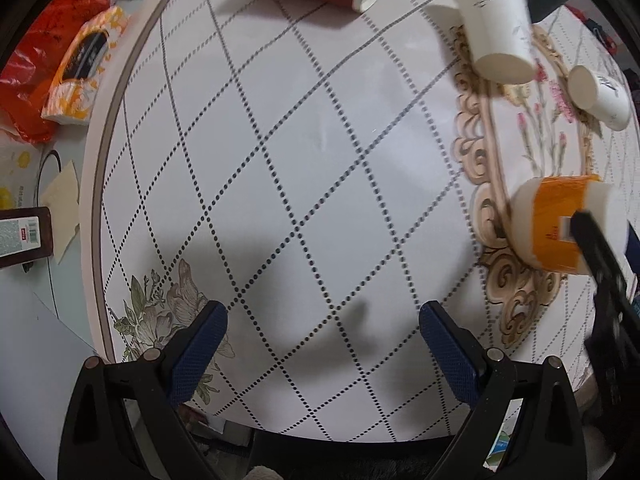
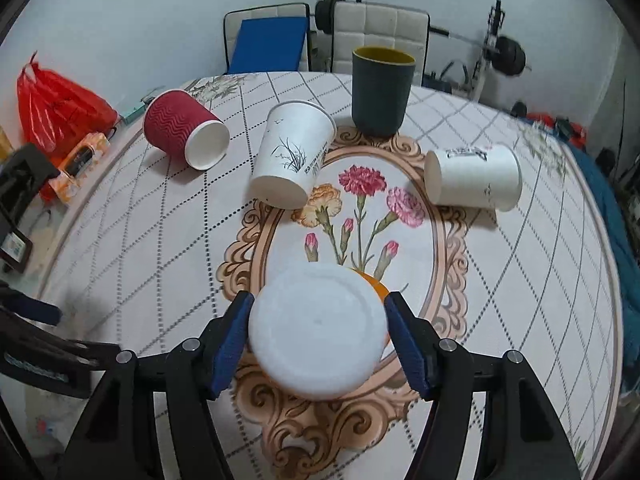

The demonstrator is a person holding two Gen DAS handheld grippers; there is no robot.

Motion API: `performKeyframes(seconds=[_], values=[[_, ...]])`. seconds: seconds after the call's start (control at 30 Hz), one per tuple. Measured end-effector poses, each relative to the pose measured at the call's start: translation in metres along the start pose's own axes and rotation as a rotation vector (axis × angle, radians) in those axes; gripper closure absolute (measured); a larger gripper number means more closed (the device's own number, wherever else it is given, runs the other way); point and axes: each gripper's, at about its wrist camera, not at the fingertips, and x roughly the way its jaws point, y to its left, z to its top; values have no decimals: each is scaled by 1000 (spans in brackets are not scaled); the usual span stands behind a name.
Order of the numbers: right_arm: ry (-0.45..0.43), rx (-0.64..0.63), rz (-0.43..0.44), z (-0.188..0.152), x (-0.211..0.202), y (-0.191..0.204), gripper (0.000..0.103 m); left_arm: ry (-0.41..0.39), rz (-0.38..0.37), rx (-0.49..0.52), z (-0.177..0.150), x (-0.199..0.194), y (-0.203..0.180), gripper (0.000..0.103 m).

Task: Flip cup upside down

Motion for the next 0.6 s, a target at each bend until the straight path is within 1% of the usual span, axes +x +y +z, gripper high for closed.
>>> performKeyframes(seconds=[0.03, 0.07, 0.1, 0.2, 0.27, 0.43, 0.47, 0.6], values=[[16, 13, 11, 1, -3, -2, 20, -16, 3, 2, -1, -5, -3, 5], [33, 28, 12, 2, -9, -4, 12, -36, 3, 6, -5, -12, -5, 5], [50, 43, 10, 3, -16, -7, 9, -52, 4, 9, -7, -19, -8, 5], [122, 93, -15, 1, -36, -17, 9, -104, 3, 21, -18, -41, -14, 5], [143, 138, -42, -4, -55, -27, 9, -141, 0, 33, -26, -59, -21, 3], [156, 197, -146, -13, -96, -42, 7, -219, -26, 75, -39, -97, -24, 3], [150, 210, -160, -15, -107, -44, 7, -235, -26, 88, -36, -103, -25, 3], [127, 235, -185, -19, -141, -45, 7, -304, -23, 135, -50, -126, -29, 3]])
